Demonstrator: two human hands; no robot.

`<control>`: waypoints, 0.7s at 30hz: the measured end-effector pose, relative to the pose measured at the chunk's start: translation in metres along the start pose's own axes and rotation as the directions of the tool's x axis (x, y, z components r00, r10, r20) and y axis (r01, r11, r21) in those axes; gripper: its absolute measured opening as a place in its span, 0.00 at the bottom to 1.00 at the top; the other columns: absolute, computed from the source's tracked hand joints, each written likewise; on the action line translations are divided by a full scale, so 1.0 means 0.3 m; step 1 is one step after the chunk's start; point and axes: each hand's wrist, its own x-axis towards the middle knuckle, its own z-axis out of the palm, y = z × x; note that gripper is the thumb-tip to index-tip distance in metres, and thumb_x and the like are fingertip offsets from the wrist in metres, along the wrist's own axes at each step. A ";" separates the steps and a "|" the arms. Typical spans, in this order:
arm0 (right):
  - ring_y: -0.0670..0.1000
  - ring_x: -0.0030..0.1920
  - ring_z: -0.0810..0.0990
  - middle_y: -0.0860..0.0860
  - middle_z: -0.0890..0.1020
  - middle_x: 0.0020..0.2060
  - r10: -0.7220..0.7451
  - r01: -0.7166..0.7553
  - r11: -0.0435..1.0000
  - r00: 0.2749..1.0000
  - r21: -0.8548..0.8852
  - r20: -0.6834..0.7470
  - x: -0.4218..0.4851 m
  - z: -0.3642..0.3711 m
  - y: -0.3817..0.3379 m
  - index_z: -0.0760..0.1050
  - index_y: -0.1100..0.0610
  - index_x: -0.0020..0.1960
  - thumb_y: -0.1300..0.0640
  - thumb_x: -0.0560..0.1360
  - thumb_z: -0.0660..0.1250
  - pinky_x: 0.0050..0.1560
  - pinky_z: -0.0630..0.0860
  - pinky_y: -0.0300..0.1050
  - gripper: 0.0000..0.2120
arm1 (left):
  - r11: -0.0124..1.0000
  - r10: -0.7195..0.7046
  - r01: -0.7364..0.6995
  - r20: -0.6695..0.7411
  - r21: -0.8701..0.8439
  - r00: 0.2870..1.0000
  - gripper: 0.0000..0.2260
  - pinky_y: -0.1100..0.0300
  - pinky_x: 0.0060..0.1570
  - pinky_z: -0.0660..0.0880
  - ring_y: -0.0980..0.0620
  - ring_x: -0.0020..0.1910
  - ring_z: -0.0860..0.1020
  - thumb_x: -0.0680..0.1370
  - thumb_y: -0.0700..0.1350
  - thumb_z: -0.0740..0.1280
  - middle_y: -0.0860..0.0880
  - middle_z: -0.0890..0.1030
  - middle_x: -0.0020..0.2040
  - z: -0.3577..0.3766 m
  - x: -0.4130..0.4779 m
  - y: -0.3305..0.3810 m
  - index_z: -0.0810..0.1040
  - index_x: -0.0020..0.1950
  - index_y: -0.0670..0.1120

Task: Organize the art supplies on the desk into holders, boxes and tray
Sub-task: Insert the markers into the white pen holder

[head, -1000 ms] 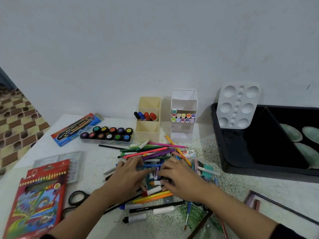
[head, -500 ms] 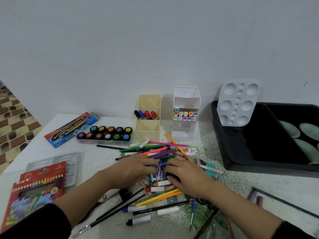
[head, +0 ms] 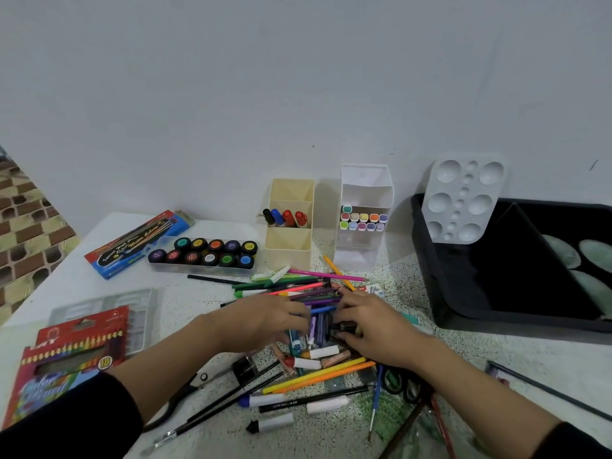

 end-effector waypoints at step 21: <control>0.40 0.51 0.78 0.40 0.80 0.50 0.108 -0.100 0.971 0.994 0.217 -0.026 -0.076 -0.048 0.025 0.82 0.45 0.58 0.46 0.77 0.70 0.54 0.76 0.42 0.11 | 0.777 -0.378 0.177 -0.224 -0.604 0.898 0.08 0.65 0.39 0.70 0.55 0.39 0.75 0.79 0.51 0.71 0.59 0.79 0.43 0.002 -0.055 0.044 0.83 0.57 0.55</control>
